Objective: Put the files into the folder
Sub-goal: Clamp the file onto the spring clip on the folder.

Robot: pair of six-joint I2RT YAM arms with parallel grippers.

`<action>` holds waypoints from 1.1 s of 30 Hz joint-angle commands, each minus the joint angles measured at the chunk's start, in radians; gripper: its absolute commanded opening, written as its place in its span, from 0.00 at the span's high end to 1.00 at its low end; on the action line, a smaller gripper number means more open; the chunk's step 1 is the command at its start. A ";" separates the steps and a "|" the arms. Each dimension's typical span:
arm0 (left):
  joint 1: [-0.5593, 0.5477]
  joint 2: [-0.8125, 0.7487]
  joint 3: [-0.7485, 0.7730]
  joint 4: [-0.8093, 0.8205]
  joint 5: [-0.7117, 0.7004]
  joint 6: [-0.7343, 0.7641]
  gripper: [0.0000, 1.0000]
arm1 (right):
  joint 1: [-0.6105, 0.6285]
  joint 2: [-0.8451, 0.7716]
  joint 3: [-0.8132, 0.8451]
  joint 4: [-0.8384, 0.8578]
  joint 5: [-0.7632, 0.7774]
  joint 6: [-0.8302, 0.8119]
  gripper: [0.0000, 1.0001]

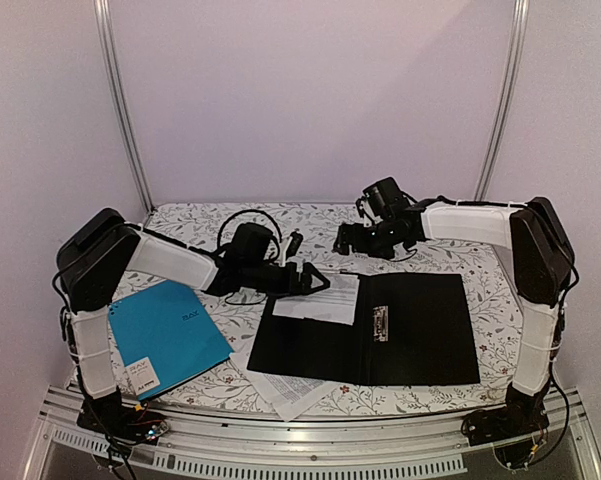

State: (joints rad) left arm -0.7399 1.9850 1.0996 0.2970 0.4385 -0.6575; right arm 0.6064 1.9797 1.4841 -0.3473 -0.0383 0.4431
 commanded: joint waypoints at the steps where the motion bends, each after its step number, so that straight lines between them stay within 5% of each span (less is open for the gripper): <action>1: -0.010 0.021 -0.019 0.037 0.023 -0.024 0.02 | -0.014 0.053 0.022 0.036 -0.075 0.073 0.03; 33: -0.007 0.090 -0.039 0.016 0.009 -0.045 0.04 | -0.028 0.121 0.013 0.078 -0.169 0.144 0.04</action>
State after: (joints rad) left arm -0.7395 2.0487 1.0798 0.3225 0.4522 -0.6933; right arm 0.5858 2.0773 1.4853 -0.2832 -0.1951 0.5686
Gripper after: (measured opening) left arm 0.965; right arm 0.960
